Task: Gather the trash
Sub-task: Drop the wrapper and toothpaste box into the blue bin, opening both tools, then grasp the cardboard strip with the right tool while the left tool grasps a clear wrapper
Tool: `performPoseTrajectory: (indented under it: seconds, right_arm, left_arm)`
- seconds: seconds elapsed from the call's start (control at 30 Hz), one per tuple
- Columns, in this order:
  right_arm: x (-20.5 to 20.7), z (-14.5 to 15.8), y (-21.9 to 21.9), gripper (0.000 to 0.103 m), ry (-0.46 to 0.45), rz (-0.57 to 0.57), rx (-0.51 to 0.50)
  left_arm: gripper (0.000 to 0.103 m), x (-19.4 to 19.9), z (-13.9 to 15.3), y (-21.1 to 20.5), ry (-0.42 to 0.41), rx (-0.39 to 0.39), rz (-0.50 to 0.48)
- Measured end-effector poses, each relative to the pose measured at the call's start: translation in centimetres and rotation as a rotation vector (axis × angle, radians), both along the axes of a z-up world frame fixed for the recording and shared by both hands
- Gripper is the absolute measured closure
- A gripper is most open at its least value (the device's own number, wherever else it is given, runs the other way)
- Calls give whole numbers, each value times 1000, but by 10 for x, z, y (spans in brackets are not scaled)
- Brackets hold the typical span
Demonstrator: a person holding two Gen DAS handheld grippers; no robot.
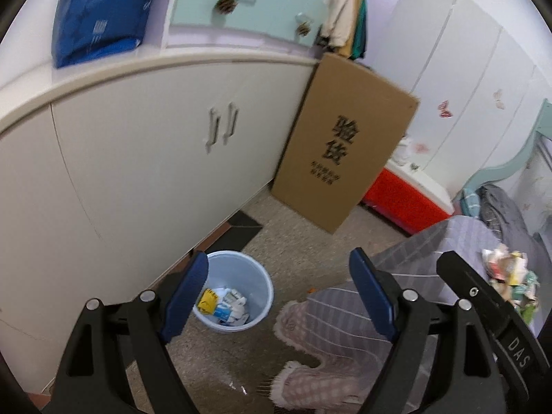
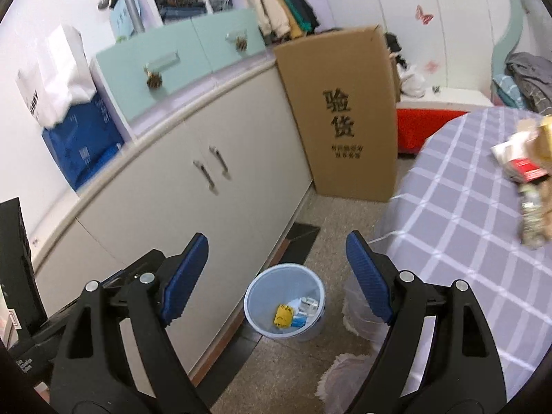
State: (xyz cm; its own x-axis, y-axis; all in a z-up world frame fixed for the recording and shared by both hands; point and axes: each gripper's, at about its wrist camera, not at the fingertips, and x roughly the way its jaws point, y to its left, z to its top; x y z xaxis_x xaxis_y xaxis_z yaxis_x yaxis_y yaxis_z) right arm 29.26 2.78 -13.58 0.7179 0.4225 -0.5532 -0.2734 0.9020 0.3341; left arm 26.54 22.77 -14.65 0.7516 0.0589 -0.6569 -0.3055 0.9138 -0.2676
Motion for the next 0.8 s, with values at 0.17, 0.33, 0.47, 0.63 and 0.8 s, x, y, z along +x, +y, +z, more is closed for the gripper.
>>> performPoseTrajectory:
  seconds: [0.17,0.33,0.47,0.63,0.8]
  right_arm:
    - [-24,21,-53,22,-36,-61,24]
    - [-47,29,-120,20,-45,-160,29]
    - [-58,27,-174,19,-27,-263,2]
    - [-66,10,-246,17,44,-446,-67]
    - [-53,-14,-273,17,164,-448,-122]
  left_arm:
    - [21,-14,25,-47,-42,21,-68]
    - [20,-16,35,-106,-41,54,-158]
    - [20,-11,33,-153,-15,55,-240]
    - [20,-5,27,-204,23,65,-321]
    - [20,-2,24,-233,50,87,-354]
